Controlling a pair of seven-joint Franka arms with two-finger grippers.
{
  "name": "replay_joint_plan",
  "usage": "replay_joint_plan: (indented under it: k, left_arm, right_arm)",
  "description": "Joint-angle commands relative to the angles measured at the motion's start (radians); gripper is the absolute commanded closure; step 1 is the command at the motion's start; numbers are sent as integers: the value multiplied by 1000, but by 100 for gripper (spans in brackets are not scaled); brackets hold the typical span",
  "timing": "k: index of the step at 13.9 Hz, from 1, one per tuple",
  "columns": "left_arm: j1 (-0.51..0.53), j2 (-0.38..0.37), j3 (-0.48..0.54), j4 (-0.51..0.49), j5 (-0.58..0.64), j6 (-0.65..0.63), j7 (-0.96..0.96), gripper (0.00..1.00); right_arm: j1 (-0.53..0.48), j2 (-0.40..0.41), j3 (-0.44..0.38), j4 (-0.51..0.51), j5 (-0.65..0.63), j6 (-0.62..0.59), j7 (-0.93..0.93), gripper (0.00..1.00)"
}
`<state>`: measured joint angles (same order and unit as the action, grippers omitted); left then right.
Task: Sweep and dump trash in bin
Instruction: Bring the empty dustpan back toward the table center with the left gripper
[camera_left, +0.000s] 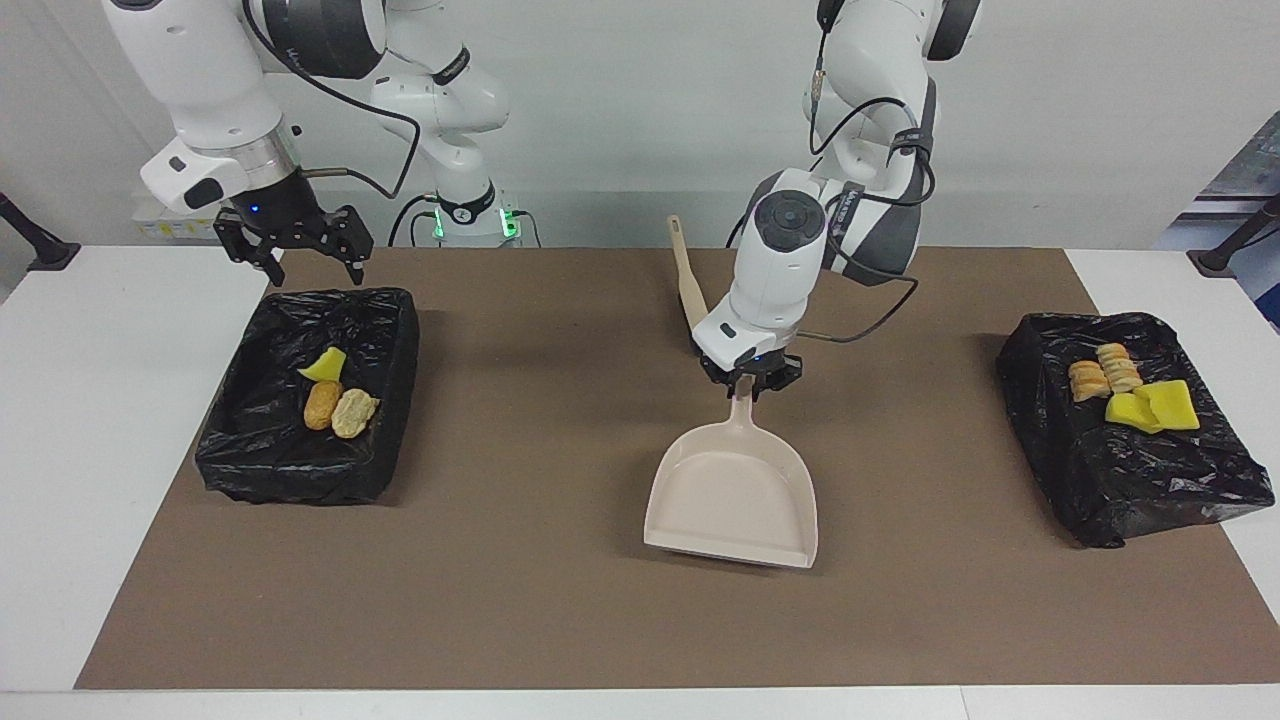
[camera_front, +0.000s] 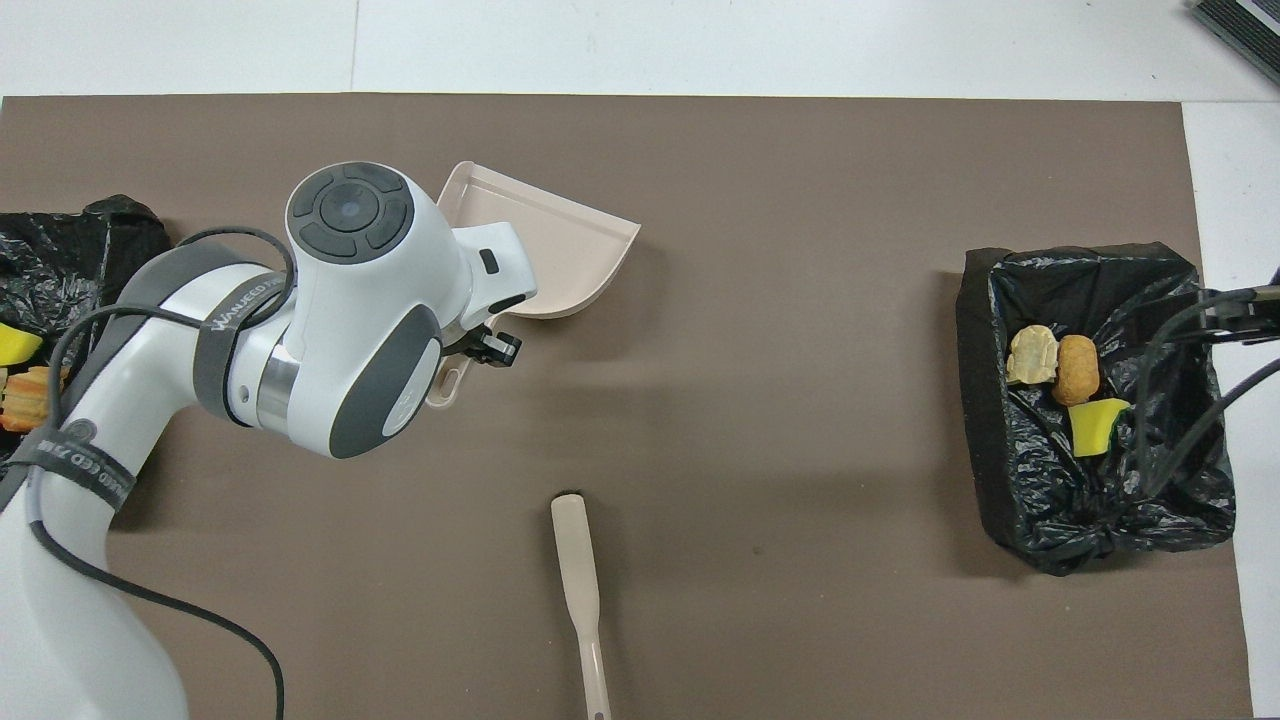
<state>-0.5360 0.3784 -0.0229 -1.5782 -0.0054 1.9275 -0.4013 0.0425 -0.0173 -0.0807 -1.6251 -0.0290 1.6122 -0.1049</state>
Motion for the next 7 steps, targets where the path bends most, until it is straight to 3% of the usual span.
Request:
replay_joint_plan:
  k: [1,7]
  left_arm:
    - [-27,54,21,64,-16,30,-100,100]
    - [-38,117,21,53,-15,114,-102,100]
  right_arm:
    - [-18,-10,2,-9,3,-34,-67,0]
    - [-9,-29,4,-32,9,-66,-59,0]
